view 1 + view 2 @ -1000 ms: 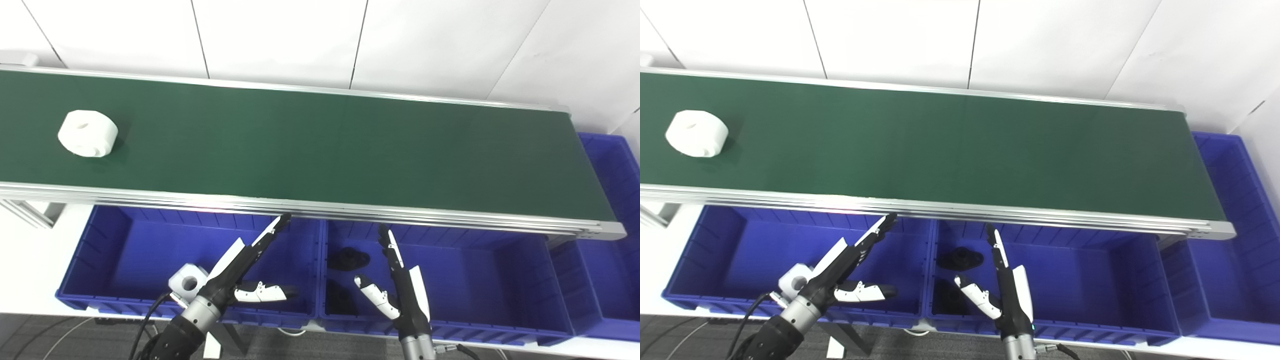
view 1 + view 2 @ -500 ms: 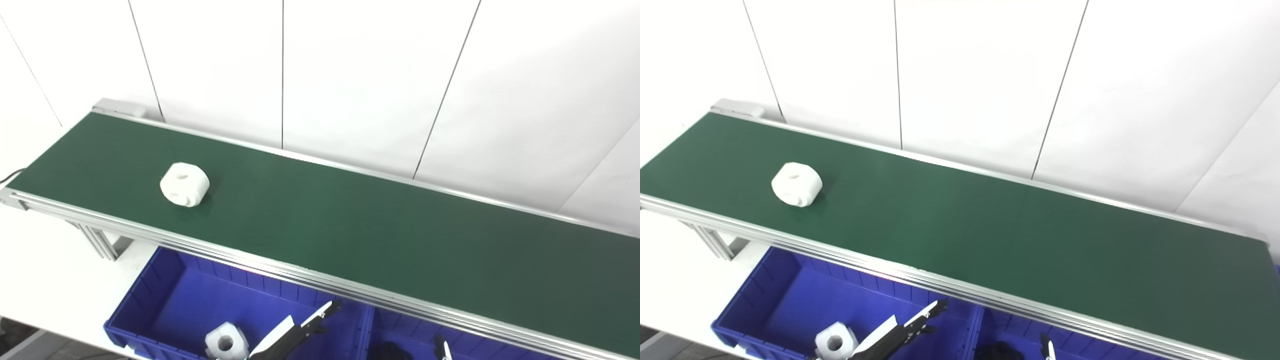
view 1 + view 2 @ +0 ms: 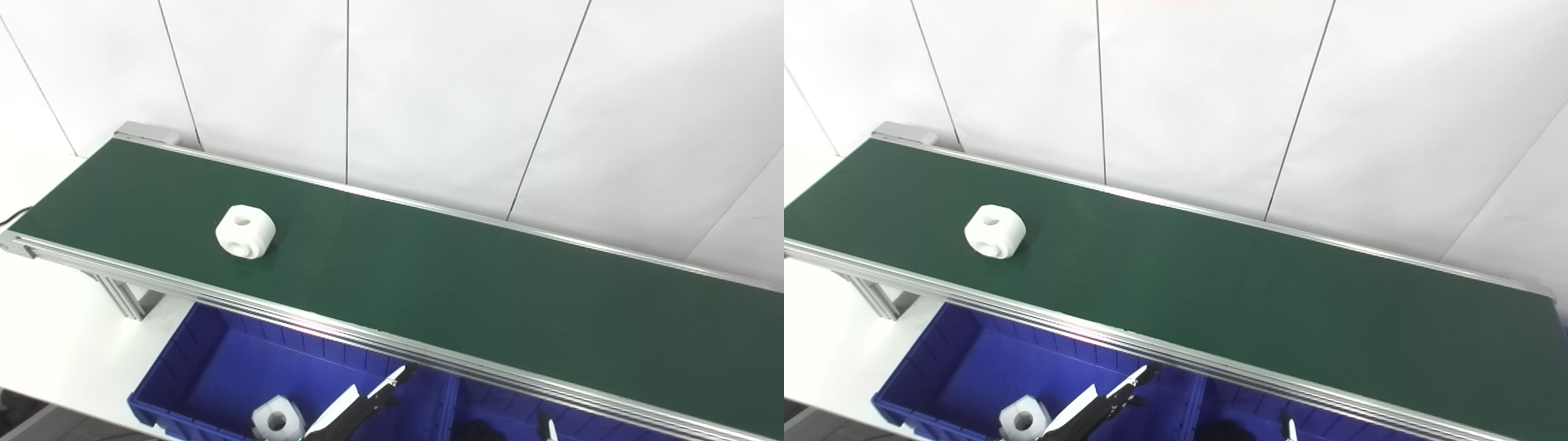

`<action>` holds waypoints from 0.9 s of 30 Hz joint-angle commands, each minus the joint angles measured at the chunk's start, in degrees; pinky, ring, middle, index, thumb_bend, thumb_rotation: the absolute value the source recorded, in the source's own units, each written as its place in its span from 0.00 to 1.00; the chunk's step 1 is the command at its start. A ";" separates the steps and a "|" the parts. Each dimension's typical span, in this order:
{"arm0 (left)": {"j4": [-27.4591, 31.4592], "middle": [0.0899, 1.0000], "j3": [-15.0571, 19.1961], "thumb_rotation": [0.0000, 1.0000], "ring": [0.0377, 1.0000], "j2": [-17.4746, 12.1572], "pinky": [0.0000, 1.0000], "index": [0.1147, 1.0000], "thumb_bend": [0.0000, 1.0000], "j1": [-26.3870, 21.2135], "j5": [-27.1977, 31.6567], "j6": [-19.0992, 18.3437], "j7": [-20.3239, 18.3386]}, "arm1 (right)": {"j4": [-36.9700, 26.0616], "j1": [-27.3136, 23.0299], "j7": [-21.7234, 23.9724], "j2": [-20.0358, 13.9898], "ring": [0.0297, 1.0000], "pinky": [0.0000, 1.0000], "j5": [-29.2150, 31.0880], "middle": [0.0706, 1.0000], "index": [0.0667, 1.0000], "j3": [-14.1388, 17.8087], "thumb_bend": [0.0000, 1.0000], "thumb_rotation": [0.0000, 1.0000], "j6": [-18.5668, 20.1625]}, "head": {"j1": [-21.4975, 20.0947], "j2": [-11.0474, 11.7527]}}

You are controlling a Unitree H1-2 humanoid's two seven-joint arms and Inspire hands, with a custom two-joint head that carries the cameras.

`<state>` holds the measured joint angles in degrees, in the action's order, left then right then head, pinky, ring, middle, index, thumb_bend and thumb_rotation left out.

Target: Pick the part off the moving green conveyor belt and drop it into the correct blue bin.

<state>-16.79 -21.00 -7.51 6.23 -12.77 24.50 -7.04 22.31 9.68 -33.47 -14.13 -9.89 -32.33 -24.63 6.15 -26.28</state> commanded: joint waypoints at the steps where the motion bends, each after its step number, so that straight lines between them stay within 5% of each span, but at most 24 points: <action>1: 3.36 1.00 -0.71 0.38 0.99 -0.85 0.89 1.00 0.83 -0.97 0.40 2.42 2.85 | -0.16 -0.77 -1.07 -0.42 0.98 0.98 0.23 0.98 1.00 -0.22 0.82 0.86 -2.29 | -0.41 -0.23; 5: 9.73 1.00 -1.21 0.43 0.98 -2.77 0.87 1.00 0.84 -0.55 0.08 2.41 3.32 | 0.01 -1.08 -1.65 -0.36 0.97 0.97 0.43 0.98 1.00 -0.63 0.83 0.84 -2.29 | -1.33 -1.00; 11: 18.79 1.00 2.89 0.47 0.97 -3.70 0.89 1.00 0.87 -1.75 2.63 2.13 1.86 | 0.66 -2.51 -7.34 -1.02 0.93 0.91 -2.19 0.95 0.99 -3.38 0.84 0.85 -2.29 | -2.86 -2.72; 17: 26.75 1.00 7.83 0.53 1.00 -5.56 0.96 1.00 0.78 -5.87 -0.11 -3.88 -0.36 | 0.05 -3.66 -10.04 -2.03 0.91 0.89 -1.74 0.94 0.98 -5.99 0.87 0.85 -2.29 | -3.74 -5.28; 27: 25.70 1.00 11.54 0.48 1.00 -9.08 0.93 1.00 0.73 -15.70 -1.76 -11.45 -4.38 | -1.23 -4.63 -11.60 -2.96 0.91 0.89 -1.96 0.93 0.97 -7.62 0.85 0.85 -2.29 | -7.65 -9.38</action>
<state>8.64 -10.03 -15.23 -6.91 -13.79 13.11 -11.33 23.08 5.88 -43.60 -16.61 -10.78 -40.00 -24.99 -0.88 -35.07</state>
